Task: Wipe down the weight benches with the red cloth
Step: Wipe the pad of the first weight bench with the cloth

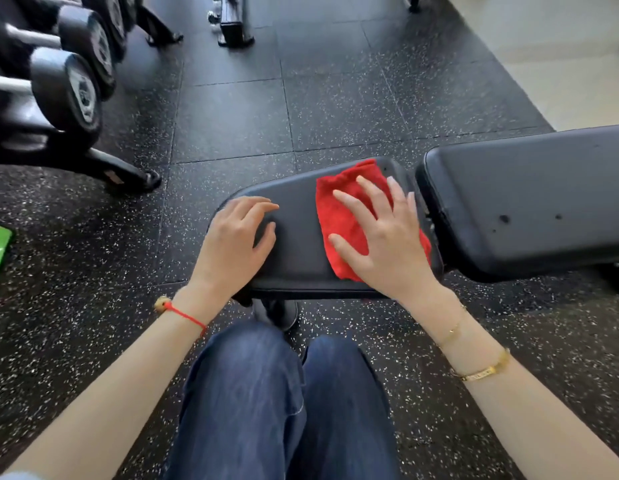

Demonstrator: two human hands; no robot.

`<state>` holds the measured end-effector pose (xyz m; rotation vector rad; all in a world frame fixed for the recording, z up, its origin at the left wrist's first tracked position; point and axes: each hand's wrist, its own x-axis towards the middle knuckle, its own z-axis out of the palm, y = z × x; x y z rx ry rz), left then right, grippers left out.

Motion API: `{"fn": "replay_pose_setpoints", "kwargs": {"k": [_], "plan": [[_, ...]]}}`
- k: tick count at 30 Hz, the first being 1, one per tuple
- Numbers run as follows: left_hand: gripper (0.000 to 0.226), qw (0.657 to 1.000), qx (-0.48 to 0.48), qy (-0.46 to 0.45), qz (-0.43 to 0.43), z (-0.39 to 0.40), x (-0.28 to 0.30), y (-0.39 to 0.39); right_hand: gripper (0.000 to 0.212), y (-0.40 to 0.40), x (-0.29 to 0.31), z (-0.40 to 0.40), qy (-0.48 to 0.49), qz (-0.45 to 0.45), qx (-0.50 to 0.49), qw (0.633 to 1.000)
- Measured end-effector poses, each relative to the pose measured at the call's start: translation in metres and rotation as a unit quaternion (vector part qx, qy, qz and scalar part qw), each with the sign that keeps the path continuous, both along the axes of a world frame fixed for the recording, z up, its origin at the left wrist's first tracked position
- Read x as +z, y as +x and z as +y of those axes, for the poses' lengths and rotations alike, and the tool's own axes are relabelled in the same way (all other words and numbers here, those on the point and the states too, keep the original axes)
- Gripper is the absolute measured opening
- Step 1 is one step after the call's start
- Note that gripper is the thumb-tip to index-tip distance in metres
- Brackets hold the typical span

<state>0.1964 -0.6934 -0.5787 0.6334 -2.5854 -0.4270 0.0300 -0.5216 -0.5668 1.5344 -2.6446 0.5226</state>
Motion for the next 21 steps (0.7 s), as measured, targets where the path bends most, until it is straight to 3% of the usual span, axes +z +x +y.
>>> {"fn": "replay_pose_setpoints", "kwargs": {"k": [3, 10, 15, 21], "plan": [[0.024, 1.0, 0.003, -0.011, 0.016, 0.006, -0.006, -0.002, 0.069, 0.009, -0.013, 0.004, 0.092, -0.004, -0.001, 0.996], [0.023, 1.0, 0.027, -0.008, 0.008, 0.016, -0.015, -0.008, 0.062, -0.016, -0.018, 0.025, 0.074, 0.007, 0.003, 0.997], [0.022, 0.999, 0.042, -0.01, 0.019, 0.02, -0.016, -0.01, 0.058, -0.054, -0.011, -0.021, 0.09, -0.012, -0.019, 0.996], [0.022, 0.998, 0.06, -0.004, 0.032, 0.024, -0.017, -0.011, 0.058, -0.023, -0.02, -0.013, 0.065, 0.018, 0.066, 0.996]]}}
